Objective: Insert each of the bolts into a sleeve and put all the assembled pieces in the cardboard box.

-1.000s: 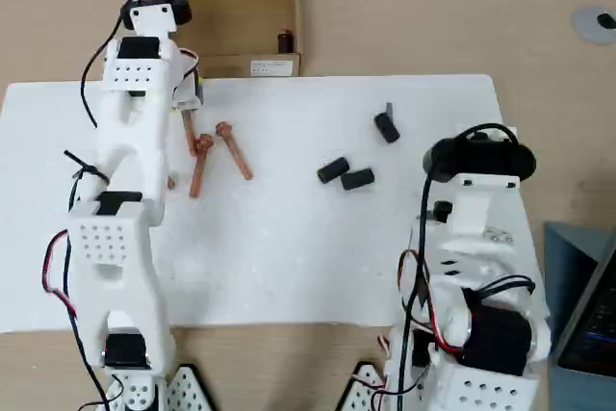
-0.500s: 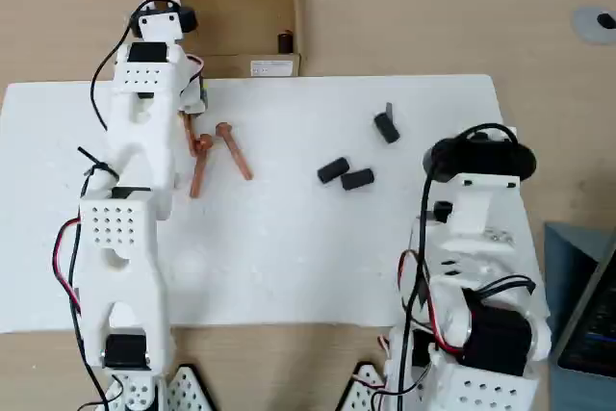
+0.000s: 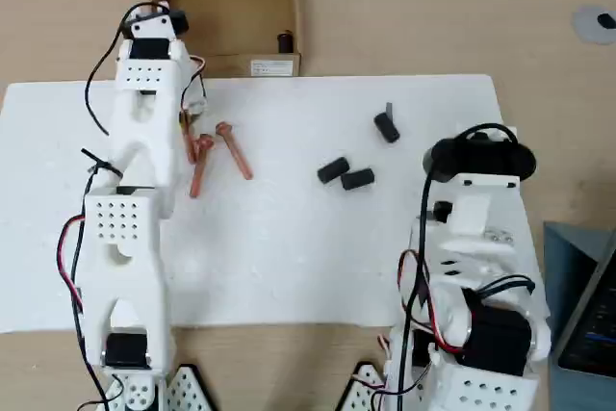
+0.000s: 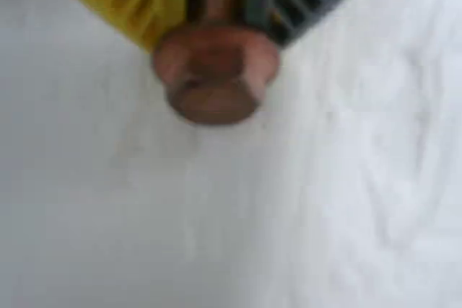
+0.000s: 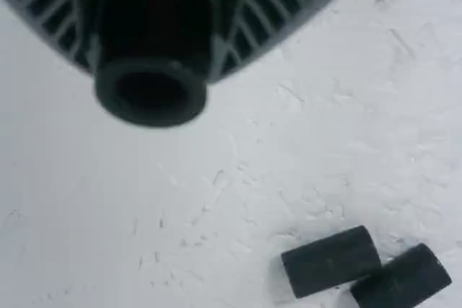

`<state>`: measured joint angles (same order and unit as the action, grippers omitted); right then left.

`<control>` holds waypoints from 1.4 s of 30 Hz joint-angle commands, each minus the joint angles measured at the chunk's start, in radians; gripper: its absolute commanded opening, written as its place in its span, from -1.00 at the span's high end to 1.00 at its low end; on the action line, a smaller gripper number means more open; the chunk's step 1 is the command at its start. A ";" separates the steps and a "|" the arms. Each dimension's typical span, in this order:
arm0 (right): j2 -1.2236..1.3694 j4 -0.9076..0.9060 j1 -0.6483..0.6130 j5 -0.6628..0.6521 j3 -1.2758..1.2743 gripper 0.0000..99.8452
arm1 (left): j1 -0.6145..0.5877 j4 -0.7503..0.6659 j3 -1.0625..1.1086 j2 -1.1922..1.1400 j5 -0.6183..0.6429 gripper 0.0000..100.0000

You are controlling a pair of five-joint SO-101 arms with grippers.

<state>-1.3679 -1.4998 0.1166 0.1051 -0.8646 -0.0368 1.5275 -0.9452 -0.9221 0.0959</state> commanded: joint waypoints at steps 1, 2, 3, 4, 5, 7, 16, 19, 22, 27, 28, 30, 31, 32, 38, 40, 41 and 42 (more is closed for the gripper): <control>-0.004 0.025 0.008 0.000 0.005 0.98 | 0.028 0.144 -0.192 0.024 0.005 0.99; -0.004 0.025 0.008 0.000 0.005 0.98 | 0.032 0.180 -0.233 0.024 0.005 0.99; -0.004 0.025 0.007 0.000 0.007 0.98 | 0.035 0.207 -0.270 0.024 0.006 0.99; -0.004 0.023 0.007 0.000 0.007 0.98 | 0.038 0.226 -0.302 0.024 0.008 0.99; -0.005 0.023 0.007 -0.002 0.007 0.98 | 0.040 0.227 -0.324 0.024 0.008 0.99; -0.005 0.023 0.007 -0.002 0.008 0.98 | 0.041 0.227 -0.367 0.024 0.006 1.00; -0.005 0.017 0.007 -0.002 0.035 0.98 | 0.051 0.227 -0.516 0.133 0.005 1.00; -0.005 0.017 0.007 -0.003 0.033 0.98 | 0.060 0.227 -0.512 0.222 0.005 1.00; -0.005 0.017 0.007 -0.029 0.027 0.98 | 0.064 0.227 -0.512 0.315 0.005 1.00; -0.005 0.017 0.007 -0.031 0.027 0.98 | 0.080 0.229 -0.512 0.455 0.005 1.00; -0.005 0.018 0.007 -0.031 0.027 0.98 | 0.080 0.229 -0.512 0.479 0.005 1.00; -0.005 0.020 0.007 -0.031 0.027 0.98 | 0.091 0.229 -0.509 0.529 0.005 1.00; -0.005 0.020 0.007 -0.031 0.027 0.98 | 0.094 0.229 -0.494 0.555 0.005 1.00; -0.005 0.018 0.007 -0.031 0.027 0.98 | 0.095 0.229 -0.470 0.585 0.005 1.00; -0.005 0.017 0.007 -0.031 0.027 0.98 | 0.123 0.229 -0.152 0.840 0.005 1.00; -0.005 0.017 0.007 -0.031 0.027 0.98 | 0.123 0.229 -0.025 0.944 0.005 1.00; -0.005 0.018 0.007 -0.031 0.027 0.98 | 0.123 0.227 0.034 0.995 0.005 1.00; -0.005 0.020 0.007 -0.031 0.027 0.98 | 0.123 0.227 0.086 1.047 0.005 1.00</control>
<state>-1.3679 -1.4998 0.1166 0.0836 -0.8646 0.0752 1.7484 -1.0035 -0.0476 0.0990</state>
